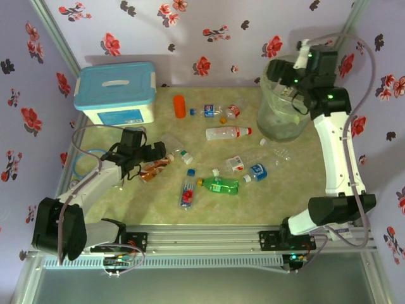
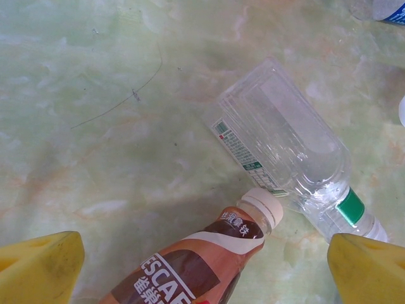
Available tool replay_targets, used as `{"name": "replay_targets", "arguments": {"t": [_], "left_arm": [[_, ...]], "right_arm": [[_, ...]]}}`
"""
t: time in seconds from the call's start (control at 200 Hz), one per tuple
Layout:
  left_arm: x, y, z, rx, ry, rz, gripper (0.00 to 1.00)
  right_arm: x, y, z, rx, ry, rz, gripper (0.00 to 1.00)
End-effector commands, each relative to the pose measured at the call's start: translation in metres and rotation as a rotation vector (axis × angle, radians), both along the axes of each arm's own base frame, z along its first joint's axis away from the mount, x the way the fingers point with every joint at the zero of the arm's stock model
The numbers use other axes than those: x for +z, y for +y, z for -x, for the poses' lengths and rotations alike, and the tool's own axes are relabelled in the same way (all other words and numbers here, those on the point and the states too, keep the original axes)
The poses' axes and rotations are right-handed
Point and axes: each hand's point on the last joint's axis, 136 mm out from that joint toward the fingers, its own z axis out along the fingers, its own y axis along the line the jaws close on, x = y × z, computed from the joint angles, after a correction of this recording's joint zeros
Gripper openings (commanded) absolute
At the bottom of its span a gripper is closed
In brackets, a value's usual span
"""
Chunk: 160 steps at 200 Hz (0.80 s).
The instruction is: Put the plastic bottles in the bin
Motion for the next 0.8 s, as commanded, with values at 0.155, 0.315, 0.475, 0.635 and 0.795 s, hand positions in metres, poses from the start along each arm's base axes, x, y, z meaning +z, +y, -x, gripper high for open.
{"name": "replay_targets", "arguments": {"t": [0.155,0.315,0.475,0.635,0.795], "left_arm": [[0.0,-0.001,0.005,-0.028,0.002,-0.008,1.0],[-0.002,0.0,0.005,-0.031,0.004,-0.012,1.0],[-0.004,0.0,0.005,-0.032,0.005,-0.014,0.99],[-0.005,0.0,0.006,-0.026,0.009,-0.009,1.0],[-0.007,0.003,0.005,0.0,0.021,-0.003,1.0]], "right_arm": [[-0.039,0.088,0.005,0.239,0.09,0.151,0.79],[-0.077,0.136,0.009,0.352,0.176,0.223,0.78],[-0.121,0.184,0.016,0.461,0.273,0.287,0.75],[-0.169,0.229,0.026,0.568,0.364,0.329,0.73],[-0.215,0.267,0.036,0.654,0.461,0.337,0.72]]}}
